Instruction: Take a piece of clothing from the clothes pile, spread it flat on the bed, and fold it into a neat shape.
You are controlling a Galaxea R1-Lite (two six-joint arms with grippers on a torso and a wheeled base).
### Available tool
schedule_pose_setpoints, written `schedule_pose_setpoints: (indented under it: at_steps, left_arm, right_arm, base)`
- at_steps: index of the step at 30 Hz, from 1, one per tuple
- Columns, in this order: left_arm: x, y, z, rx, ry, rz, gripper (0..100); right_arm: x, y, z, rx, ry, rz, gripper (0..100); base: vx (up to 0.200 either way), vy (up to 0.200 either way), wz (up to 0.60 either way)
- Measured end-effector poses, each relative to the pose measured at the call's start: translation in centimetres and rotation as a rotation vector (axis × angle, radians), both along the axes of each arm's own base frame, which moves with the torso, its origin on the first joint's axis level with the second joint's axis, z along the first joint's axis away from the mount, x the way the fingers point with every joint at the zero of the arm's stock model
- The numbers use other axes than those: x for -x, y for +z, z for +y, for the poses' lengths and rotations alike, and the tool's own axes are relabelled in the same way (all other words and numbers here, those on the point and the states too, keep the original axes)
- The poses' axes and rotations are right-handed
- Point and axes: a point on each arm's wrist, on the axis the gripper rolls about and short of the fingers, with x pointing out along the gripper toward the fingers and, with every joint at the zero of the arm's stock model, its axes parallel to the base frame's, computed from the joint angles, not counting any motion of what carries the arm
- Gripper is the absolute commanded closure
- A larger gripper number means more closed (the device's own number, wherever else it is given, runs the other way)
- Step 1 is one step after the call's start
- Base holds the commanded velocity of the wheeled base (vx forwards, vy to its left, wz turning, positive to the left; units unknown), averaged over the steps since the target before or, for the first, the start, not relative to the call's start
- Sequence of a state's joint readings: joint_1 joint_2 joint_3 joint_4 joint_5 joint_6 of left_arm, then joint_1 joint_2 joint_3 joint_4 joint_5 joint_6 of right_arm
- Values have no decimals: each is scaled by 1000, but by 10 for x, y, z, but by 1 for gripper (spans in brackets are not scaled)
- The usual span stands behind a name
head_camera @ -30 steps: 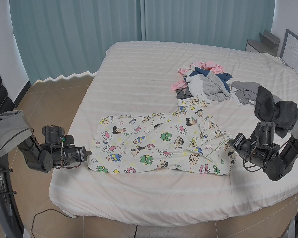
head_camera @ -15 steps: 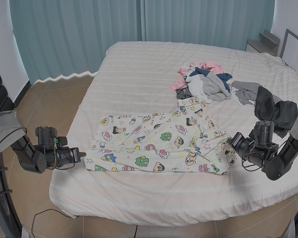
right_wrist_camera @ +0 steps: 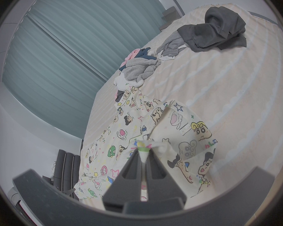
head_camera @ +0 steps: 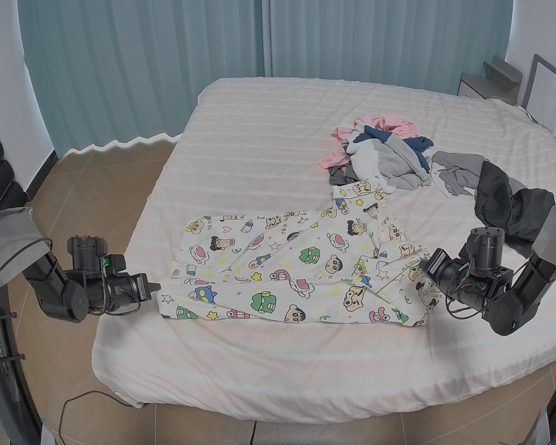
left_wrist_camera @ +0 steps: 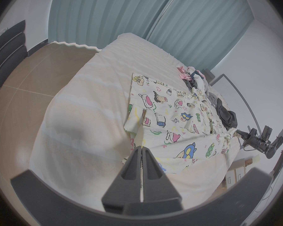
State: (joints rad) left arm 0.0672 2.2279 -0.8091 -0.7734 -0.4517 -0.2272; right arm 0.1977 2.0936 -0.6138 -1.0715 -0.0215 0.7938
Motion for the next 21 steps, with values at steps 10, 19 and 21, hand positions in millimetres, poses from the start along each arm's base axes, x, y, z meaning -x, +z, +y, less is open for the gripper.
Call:
schedule_pose_setpoints:
  at_steps: [10,19,21]
  left_arm:
    - [-7,-11,-1,-1,2,16,100]
    - [-14,-17,-2,13,11,23,100]
    - [-15,-18,-2,13,11,24,0]
  right_arm:
    - [-22,-12,6,-3,6,-5,100]
    - [-39,-32,10,-3,8,14,0]
    - [-41,-36,9,-4,9,25,0]
  base:
    - [0,0,0]
    - [0,0,0]
    - [0,0,0]
